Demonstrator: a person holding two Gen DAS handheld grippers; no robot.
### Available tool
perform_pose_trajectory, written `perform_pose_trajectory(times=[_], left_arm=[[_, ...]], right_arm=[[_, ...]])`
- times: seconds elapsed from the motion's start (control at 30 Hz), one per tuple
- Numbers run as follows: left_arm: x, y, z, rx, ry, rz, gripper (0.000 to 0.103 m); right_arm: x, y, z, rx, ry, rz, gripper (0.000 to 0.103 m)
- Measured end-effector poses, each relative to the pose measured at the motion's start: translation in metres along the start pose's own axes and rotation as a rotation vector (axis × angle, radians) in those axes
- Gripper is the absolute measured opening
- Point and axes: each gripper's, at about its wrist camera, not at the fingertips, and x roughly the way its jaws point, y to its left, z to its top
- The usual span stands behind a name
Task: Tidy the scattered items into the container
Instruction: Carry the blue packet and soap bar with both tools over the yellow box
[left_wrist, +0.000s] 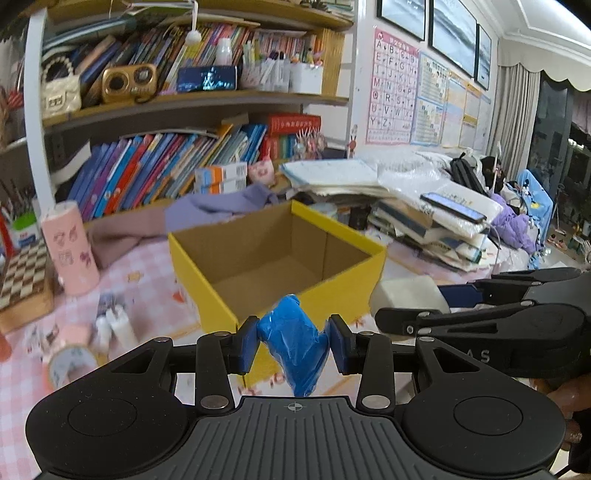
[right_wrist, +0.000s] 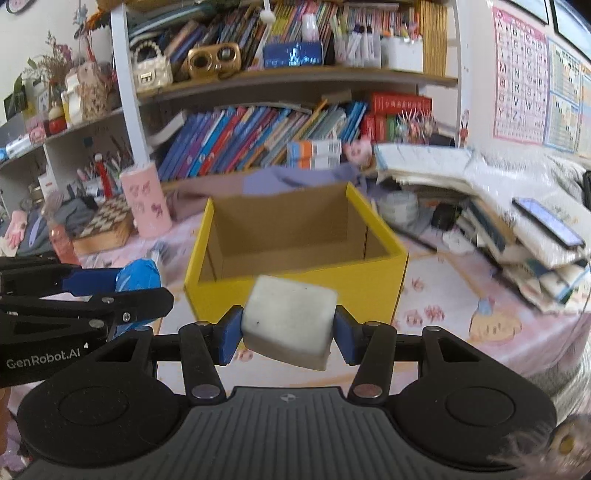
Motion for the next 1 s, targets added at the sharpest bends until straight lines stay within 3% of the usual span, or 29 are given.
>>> perform_pose_trajectory(times=[0.33,0.53,1.0], left_arm=[[0.038,0.014,0.037,-0.009,-0.052,0.081,0.039],[0.069,0.026,0.053,-0.039,-0.055,0.161,0.039],[0.151,0.035,0.053,-0.028,0.147,0.256,0.039]], right_arm=[[0.040,-0.014,0.063,-0.071,-0.068,0.061,0.049],[0.087,-0.017,0.091,-0.140,-0.038,0.111,0.049],[0.188,-0.032,0.094,-0.235,0.144,0.193,0.049]])
